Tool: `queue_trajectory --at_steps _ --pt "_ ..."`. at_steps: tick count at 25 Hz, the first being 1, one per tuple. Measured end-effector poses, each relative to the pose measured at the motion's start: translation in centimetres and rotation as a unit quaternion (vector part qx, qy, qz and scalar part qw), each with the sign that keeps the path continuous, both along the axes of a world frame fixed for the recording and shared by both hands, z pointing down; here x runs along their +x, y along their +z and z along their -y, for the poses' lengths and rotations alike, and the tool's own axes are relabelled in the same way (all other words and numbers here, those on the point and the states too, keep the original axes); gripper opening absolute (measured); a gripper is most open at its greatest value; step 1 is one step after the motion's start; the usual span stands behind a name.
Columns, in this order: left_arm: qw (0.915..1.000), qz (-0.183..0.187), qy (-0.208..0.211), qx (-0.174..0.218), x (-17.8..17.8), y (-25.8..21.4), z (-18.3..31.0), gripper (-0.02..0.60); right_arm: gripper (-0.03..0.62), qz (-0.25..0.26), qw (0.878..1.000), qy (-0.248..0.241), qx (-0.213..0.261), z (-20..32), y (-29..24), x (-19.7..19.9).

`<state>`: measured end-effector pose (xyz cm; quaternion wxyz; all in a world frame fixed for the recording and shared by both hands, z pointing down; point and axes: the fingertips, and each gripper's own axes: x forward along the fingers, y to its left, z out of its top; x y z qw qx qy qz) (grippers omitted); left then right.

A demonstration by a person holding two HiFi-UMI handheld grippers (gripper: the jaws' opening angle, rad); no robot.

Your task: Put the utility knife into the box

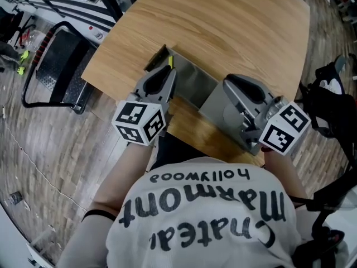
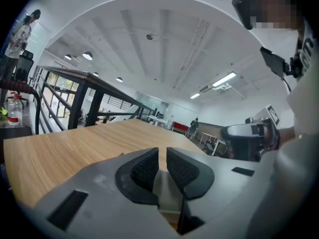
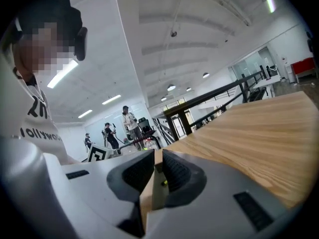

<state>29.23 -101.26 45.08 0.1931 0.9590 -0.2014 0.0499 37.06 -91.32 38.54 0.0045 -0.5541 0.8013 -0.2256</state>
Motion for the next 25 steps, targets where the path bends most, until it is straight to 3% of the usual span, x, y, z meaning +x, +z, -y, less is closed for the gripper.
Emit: queue_trajectory --at_steps 4,9,25 --pt "0.9970 -0.058 0.018 0.048 -0.2 -6.2 -2.1 0.051 0.054 0.021 0.997 -0.011 0.067 0.8 -3.6 -1.5" --pt "0.9910 -0.102 0.028 0.082 -0.5 -11.0 -4.0 0.051 0.054 0.013 0.995 -0.035 0.092 1.2 -5.5 -3.3" --pt "0.9891 -0.106 0.008 0.102 -3.2 -13.0 -8.2 0.051 0.054 -0.005 0.990 -0.091 0.106 -1.2 -6.9 -7.0"
